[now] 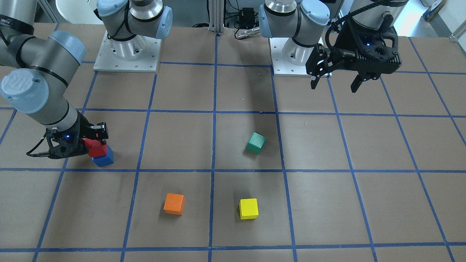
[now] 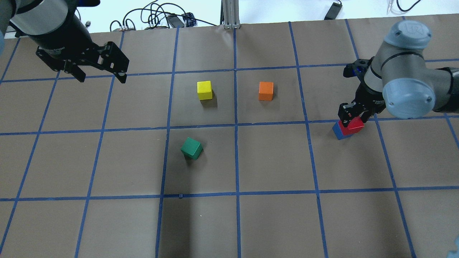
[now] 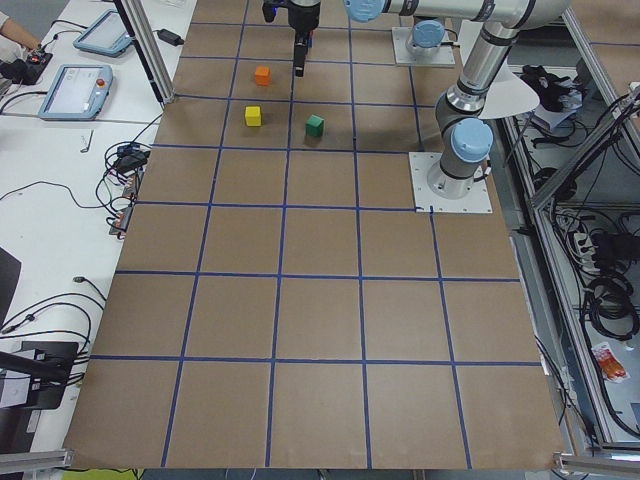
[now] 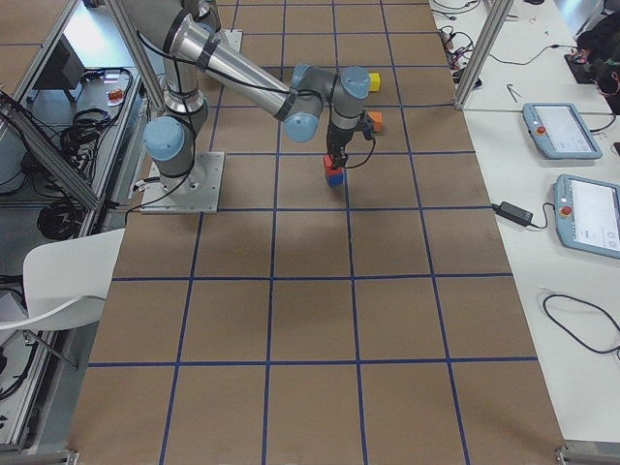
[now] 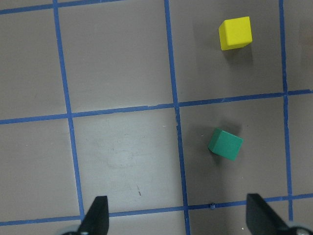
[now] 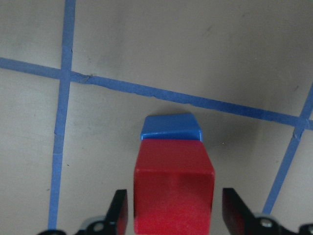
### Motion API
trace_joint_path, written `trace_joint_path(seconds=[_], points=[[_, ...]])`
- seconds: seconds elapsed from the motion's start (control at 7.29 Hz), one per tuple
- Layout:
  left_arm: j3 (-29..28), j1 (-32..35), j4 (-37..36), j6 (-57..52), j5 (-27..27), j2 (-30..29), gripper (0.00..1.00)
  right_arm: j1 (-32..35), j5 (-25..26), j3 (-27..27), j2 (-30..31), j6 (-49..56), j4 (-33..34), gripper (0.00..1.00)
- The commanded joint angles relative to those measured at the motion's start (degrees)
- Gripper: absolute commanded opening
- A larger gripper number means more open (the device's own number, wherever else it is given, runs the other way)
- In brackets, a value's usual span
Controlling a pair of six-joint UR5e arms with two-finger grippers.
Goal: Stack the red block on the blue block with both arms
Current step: 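Lower the red cube onto the blue cube with the right gripper, then open the right gripper and raise it off the red cube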
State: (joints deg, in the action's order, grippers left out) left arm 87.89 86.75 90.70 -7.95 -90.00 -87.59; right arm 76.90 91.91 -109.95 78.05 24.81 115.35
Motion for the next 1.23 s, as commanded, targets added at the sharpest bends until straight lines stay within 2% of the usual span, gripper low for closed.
trace_joint_path(seconds=[0.0,0.27,0.41,0.55,0.82,0.96,1.1], points=[[0.0,0.0,-0.1,-0.1,0.0,0.0,1.00,0.0,0.0,0.1,0.0,-0.1,0.0,1.00],[0.1,0.0,0.0,-0.1,0.0,0.0,1.00,0.1,0.6,2.4,0.6,-0.7,-2.0,1.00],[0.1,0.0,0.0,-0.1,0.0,0.0,1.00,0.1,0.9,6.3,0.9,-0.9,-8.9,1.00],[0.1,0.0,0.0,-0.1,0.0,0.0,1.00,0.2,1.0,12.8,2.0,-1.2,-16.8,1.00],[0.0,-0.1,0.0,-0.1,0.0,0.0,1.00,1.8,0.0,24.0,2.5,-10.3,-30.7,1.00],[0.0,-0.1,-0.1,-0.1,0.0,0.0,1.00,4.2,0.2,28.0,3.8,-10.2,-31.7,1.00],[0.0,-0.1,-0.1,-0.1,0.0,0.0,1.00,7.2,-0.3,28.4,3.4,-10.7,-31.2,1.00]])
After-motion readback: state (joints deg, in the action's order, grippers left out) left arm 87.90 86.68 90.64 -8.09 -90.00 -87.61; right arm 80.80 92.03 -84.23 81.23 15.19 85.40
